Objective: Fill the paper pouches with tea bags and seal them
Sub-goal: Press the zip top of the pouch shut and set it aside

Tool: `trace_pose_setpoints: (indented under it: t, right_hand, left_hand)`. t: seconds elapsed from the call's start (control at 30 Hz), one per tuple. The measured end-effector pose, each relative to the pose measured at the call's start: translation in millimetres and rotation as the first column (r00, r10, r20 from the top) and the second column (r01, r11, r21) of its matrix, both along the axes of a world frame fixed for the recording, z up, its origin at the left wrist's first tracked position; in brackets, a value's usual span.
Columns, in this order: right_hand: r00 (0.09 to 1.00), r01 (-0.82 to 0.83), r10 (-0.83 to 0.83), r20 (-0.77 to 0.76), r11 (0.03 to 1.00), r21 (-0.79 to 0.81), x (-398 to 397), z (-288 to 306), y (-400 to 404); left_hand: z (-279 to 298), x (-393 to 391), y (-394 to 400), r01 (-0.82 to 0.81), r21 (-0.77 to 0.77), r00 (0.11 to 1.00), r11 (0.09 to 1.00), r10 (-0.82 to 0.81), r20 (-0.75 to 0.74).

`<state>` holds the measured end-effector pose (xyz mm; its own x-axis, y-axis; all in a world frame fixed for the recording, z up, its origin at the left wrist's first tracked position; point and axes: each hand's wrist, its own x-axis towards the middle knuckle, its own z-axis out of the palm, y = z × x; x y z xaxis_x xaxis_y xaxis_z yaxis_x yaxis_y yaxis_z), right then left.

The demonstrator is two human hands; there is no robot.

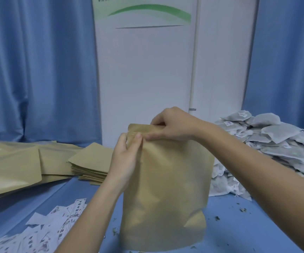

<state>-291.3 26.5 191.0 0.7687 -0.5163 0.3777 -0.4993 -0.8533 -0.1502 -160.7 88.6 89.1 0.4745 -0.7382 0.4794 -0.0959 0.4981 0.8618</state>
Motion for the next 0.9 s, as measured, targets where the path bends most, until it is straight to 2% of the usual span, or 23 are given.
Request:
trace_pose_setpoints:
  t: [0.1,0.2,0.3,0.43,0.53,0.6,0.7,0.8,0.9]
  right_hand:
    - [1.0,-0.026,0.026,0.004,0.999,0.039,4.2,3.0,3.4]
    - [1.0,-0.014,0.014,0.006,1.0,-0.014,14.0,1.3,2.9]
    - [1.0,0.004,-0.003,0.029,0.998,-0.056,20.5,-0.3,2.0]
    - [1.0,0.02,-0.02,-0.006,1.0,0.008,6.6,4.5,-5.2]
    - [1.0,0.018,-0.019,-0.004,0.997,-0.079,3.2,2.0,-9.2]
    - [0.999,0.002,-0.005,-0.032,0.993,-0.115,4.5,-1.0,-8.3]
    - [0.995,0.006,-0.017,-0.095,0.993,-0.116,-3.9,2.3,-8.7]
    - [0.994,0.005,-0.023,-0.106,0.986,-0.164,-15.0,3.7,-11.0]
    - [0.996,-0.021,0.001,-0.087,0.973,-0.232,-17.6,-1.8,-13.0]
  left_hand:
    - [-0.8,3.6,4.3,-0.069,-0.057,0.997,0.996,0.07,0.011]
    - [0.6,6.2,6.4,-0.126,-0.125,0.992,0.984,0.122,-0.044]
    - [1.4,7.8,4.3,-0.197,-0.137,0.978,0.971,0.186,-0.091]
    - [0.2,13.7,2.8,-0.232,-0.122,0.968,0.965,0.216,-0.13]
    - [3.6,16.4,5.5,-0.098,-0.112,0.992,0.989,0.088,-0.094]
    - [7.6,16.8,5.7,-0.024,-0.053,0.998,0.998,0.021,-0.056]
    - [12.9,18.7,3.0,-0.146,0.014,0.989,0.989,0.146,0.031]
    - [12.4,15.1,1.2,-0.223,0.001,0.974,0.975,0.223,0.038]
    - [10.7,13.0,-0.4,-0.234,0.005,0.972,0.972,0.234,0.012]
